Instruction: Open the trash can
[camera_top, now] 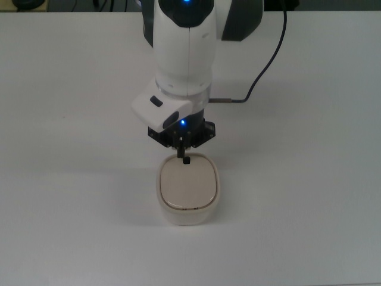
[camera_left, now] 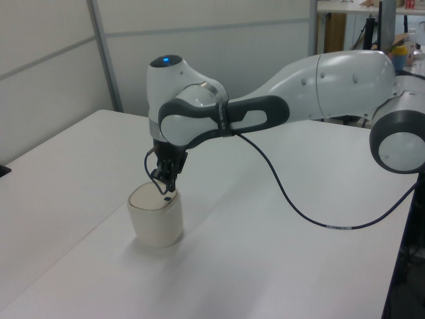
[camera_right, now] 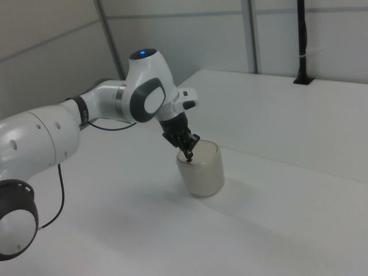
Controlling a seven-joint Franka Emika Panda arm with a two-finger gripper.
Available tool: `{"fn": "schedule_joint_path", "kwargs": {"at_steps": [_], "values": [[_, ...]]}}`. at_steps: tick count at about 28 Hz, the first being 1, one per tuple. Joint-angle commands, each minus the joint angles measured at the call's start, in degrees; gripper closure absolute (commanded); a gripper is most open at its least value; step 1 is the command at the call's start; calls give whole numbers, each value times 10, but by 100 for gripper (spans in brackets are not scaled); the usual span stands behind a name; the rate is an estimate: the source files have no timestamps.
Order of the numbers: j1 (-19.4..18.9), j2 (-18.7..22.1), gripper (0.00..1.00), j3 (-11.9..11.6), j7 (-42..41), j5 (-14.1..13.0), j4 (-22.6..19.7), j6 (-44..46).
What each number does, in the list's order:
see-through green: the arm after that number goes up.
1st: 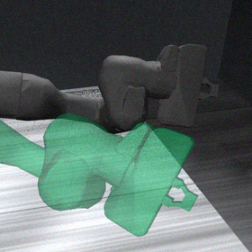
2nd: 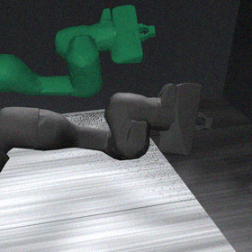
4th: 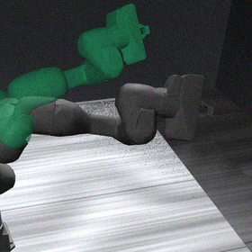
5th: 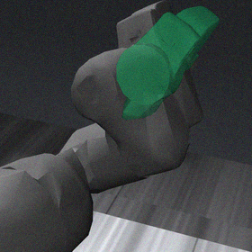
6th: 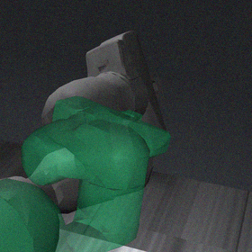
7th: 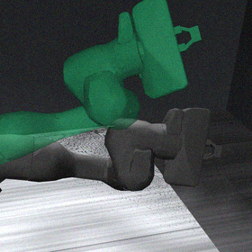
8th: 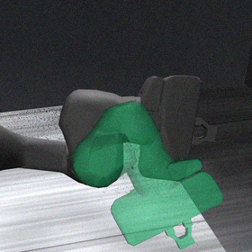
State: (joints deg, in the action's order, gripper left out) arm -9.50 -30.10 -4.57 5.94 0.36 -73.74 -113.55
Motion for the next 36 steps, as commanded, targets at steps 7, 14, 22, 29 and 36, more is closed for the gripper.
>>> {"fn": "schedule_joint_path", "kwargs": {"at_steps": [7, 14, 22, 29, 36], "values": [[-12, -23, 100, -4, 29, 26, -4, -47], [-12, -22, 100, -2, 29, 25, -4, -45], [-9, 14, 100, -2, 51, 18, 18, -26], [-4, 56, 100, -5, 45, 15, 18, 55], [2, 95, 38, -11, 0, 16, 18, 157]]}}
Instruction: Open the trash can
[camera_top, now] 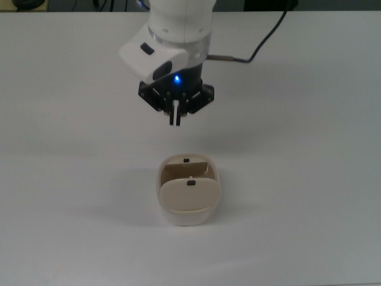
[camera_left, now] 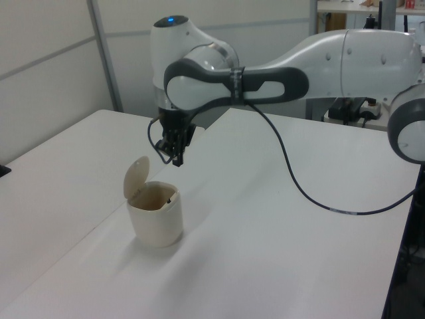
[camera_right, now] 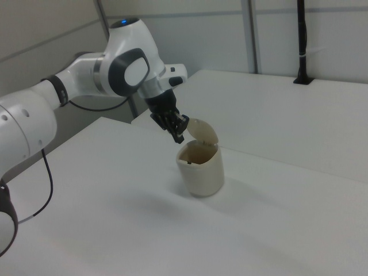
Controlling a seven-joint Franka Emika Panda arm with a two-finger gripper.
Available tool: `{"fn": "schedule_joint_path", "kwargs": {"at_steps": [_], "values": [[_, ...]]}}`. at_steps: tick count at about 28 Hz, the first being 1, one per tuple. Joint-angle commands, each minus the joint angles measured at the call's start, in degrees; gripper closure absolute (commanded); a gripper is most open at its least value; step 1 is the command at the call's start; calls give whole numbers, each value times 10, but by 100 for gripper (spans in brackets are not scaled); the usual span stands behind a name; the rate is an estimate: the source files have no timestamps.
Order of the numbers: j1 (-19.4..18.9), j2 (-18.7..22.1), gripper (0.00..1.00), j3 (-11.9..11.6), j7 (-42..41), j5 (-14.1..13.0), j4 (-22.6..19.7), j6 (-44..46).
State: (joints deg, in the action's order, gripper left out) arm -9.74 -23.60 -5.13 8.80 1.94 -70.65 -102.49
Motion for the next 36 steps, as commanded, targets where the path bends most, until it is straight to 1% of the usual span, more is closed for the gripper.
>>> {"fn": "schedule_joint_path", "kwargs": {"at_steps": [1, 2, 3, 7, 9, 13, 18, 20, 36], "values": [[8, 36, 21, -5, -30, 0, -12, 53], [11, 40, 1, -5, -30, 0, -12, 59], [16, 47, 0, -5, -35, 3, -12, 71], [16, 61, 0, -7, -71, 11, -12, 101], [16, 65, 0, -17, -104, 14, -12, 120], [16, 67, 0, -30, -120, 13, -12, 138], [17, 67, 0, -32, -120, 14, -12, 138], [17, 67, 0, -37, -120, 14, -12, 139], [17, 67, 0, -37, -120, 12, -12, 139]]}}
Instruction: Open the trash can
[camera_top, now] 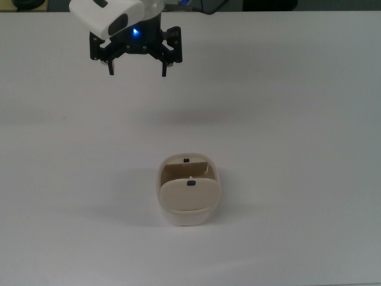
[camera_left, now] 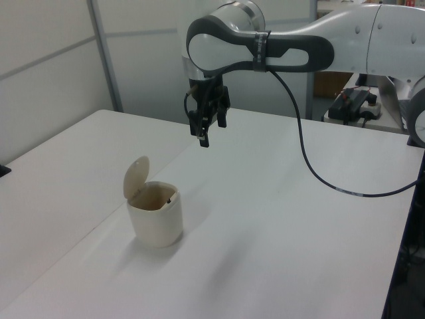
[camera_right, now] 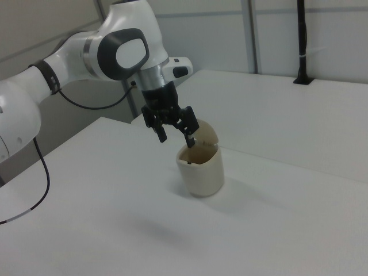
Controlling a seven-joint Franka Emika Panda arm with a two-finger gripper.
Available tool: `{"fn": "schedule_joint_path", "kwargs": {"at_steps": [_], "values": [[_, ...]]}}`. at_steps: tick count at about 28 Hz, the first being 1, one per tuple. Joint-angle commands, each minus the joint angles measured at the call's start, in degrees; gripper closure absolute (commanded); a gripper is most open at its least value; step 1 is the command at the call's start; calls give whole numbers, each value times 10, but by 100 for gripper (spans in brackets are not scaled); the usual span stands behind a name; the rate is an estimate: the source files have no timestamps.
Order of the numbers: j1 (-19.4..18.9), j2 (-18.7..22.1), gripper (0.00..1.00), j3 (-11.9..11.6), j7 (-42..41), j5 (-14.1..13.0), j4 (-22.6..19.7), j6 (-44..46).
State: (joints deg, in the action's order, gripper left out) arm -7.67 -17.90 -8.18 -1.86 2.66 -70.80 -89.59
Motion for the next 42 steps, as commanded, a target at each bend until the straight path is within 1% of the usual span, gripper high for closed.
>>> {"fn": "schedule_joint_path", "kwargs": {"at_steps": [1, 42], "values": [[-3, 10, 0, -6, -13, 6, -11, 10], [5, 9, 0, -7, -12, 7, -11, 1]]}}
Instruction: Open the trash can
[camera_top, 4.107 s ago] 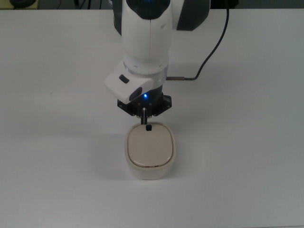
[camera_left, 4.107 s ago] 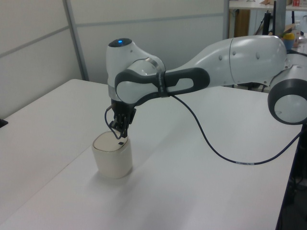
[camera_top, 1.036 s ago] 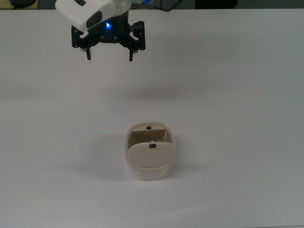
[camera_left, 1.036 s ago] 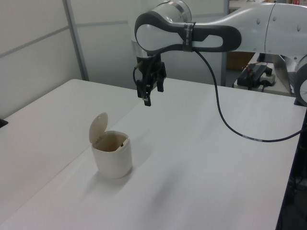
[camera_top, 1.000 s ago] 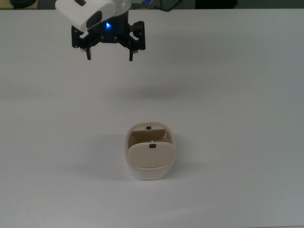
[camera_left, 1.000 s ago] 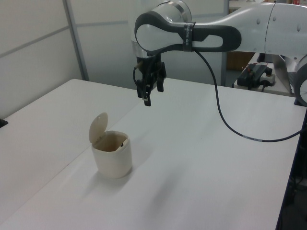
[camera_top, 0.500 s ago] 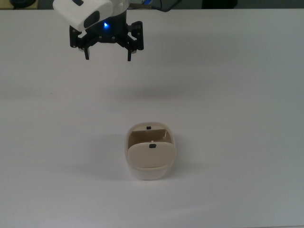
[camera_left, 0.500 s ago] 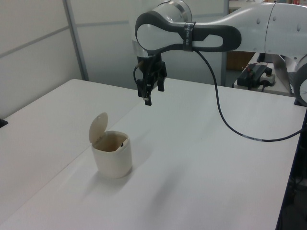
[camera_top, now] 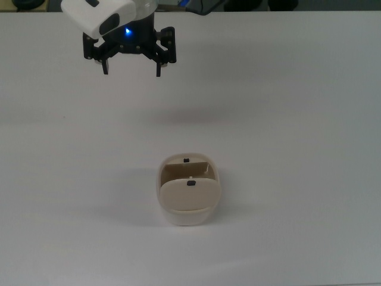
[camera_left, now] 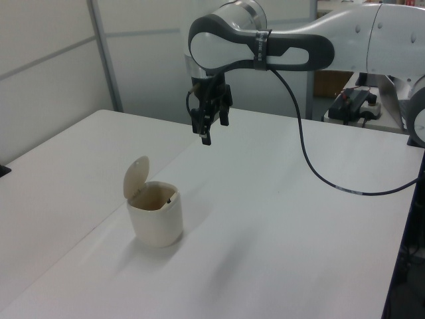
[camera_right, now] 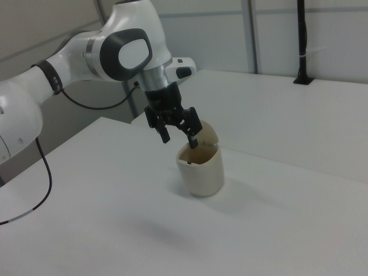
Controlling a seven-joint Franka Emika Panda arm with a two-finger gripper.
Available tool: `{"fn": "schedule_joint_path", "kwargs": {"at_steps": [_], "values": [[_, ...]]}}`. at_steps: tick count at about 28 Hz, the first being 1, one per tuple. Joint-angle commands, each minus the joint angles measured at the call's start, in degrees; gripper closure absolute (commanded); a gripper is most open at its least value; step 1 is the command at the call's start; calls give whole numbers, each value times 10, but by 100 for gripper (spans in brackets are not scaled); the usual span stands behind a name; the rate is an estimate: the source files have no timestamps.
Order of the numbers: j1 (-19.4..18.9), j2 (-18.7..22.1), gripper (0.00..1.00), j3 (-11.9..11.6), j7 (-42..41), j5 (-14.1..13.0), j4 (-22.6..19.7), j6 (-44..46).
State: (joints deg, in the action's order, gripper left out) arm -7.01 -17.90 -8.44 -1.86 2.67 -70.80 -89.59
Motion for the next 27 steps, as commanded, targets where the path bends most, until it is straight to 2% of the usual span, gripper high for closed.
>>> {"fn": "schedule_joint_path", "kwargs": {"at_steps": [1, 27], "values": [[-2, 9, 0, -4, -12, 7, -11, 0], [8, 9, 0, -4, -13, 6, -11, 0]]}}
